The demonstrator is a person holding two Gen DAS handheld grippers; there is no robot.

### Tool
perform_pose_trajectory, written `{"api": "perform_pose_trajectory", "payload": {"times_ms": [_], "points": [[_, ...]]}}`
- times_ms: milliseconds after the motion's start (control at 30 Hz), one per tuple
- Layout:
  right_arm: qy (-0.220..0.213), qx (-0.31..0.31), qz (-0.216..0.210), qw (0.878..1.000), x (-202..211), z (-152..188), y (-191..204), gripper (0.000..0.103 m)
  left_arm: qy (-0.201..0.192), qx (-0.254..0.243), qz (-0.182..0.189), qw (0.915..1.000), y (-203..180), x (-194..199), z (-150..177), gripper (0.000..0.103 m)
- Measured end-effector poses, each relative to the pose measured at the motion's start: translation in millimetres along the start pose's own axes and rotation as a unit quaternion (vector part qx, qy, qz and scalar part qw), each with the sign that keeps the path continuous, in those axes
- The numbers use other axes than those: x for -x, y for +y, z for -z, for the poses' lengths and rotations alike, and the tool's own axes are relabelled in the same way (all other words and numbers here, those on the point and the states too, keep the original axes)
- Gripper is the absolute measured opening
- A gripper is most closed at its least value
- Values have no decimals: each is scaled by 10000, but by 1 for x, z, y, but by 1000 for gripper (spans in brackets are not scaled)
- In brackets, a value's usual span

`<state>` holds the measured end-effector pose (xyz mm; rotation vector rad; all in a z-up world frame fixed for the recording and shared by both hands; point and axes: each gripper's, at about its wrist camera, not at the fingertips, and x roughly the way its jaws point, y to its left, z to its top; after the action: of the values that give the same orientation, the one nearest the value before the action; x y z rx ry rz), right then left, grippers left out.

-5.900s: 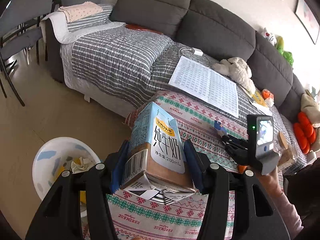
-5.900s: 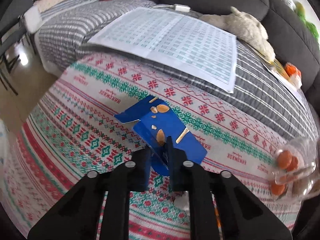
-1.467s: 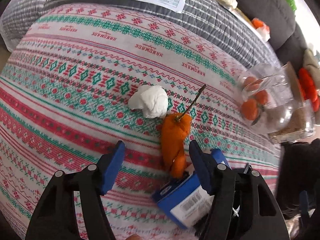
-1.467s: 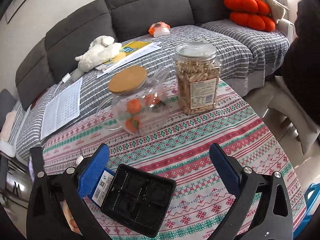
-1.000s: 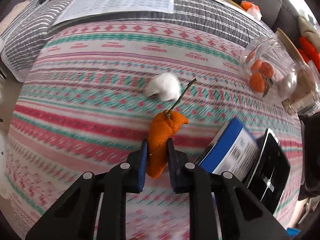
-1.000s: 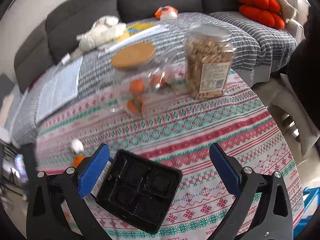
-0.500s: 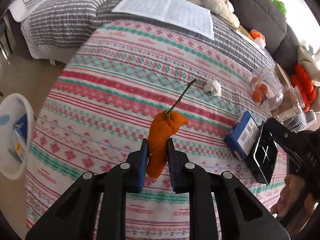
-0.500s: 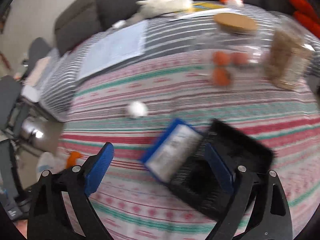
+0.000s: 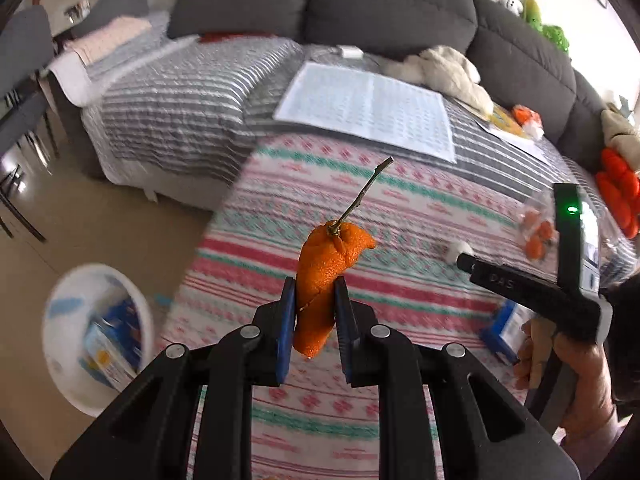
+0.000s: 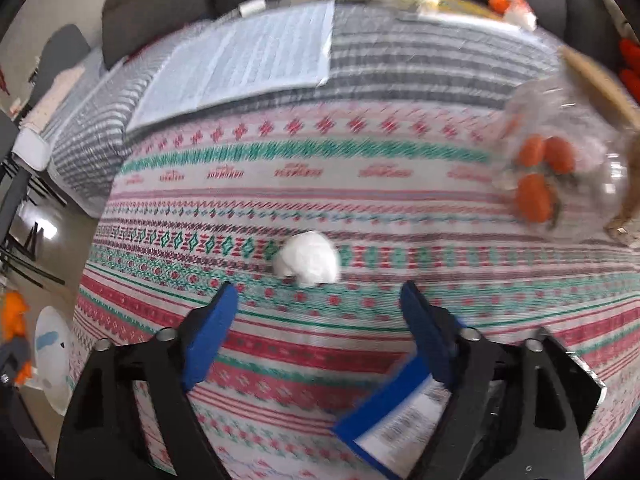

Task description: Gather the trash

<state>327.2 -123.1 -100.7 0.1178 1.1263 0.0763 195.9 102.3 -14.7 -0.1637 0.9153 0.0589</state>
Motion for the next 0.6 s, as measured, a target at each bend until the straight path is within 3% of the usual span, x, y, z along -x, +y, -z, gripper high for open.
{"api": "perform_pose_trajectory", "payload": {"times_ms": [167,233,333,600], "points": [[133,-120,276,9995,-23,-6,3,48,66,109,143,9998,22,5,-6,19],[-31,-90,421,9991,-21,-3,3,28,9,134,91,9999,28,9,-7,19],[-128,-346,281,9989,-17,-1,-6,23,-50,283,100,9995,41,13,-10,19],[-346,-590,251,9973,11,17,-15,22,-165,429,139,9988,62,25,-10,19]]}}
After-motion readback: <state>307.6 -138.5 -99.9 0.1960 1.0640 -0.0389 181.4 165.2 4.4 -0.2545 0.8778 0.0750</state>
